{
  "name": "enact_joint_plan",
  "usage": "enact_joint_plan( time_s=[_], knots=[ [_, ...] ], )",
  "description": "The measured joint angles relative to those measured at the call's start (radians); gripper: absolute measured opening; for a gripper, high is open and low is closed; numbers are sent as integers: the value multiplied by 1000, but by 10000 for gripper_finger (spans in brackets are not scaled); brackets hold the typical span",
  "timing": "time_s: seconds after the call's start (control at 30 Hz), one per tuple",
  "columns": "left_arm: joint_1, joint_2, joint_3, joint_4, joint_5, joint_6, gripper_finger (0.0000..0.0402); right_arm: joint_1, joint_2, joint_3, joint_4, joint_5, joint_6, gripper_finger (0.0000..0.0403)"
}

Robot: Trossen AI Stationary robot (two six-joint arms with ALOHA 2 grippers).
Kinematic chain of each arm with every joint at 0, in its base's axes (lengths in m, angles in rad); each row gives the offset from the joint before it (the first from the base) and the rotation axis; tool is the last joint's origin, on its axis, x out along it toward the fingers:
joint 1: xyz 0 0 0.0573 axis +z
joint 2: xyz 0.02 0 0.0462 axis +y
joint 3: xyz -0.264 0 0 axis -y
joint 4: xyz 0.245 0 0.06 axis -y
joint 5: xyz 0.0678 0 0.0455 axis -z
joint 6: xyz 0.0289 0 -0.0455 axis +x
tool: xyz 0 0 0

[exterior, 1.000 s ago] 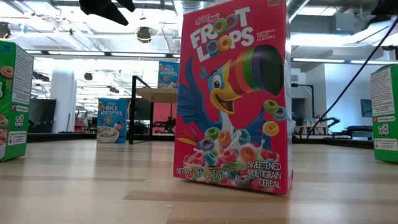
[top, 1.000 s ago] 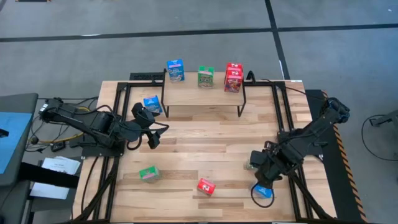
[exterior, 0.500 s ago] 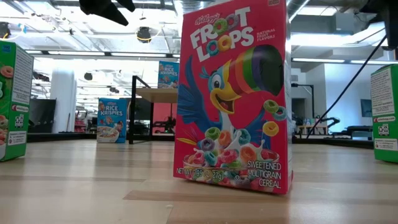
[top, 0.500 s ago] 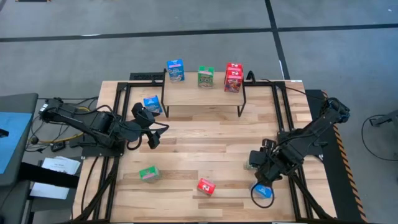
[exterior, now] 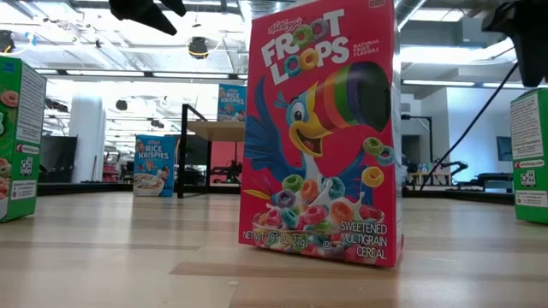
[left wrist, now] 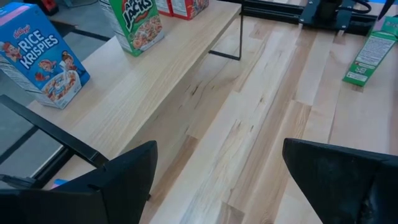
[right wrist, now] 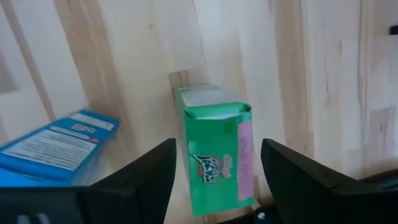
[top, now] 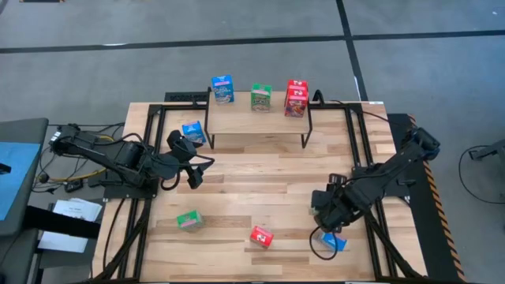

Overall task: Stack cereal on shelf
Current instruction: Put the right green cereal box on the shelf aligned with the other green cereal box

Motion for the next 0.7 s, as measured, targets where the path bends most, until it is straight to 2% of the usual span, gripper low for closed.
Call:
enact_joint_plan(
  time_s=[0.43,0.7],
  knots=[
    [0,0,0,0,0,7,336,-40,17,0,-4,-16,-27,260],
    [0,0,0,0,0,7,336,-63,17,0,-3,-64,-42,260]
  ],
)
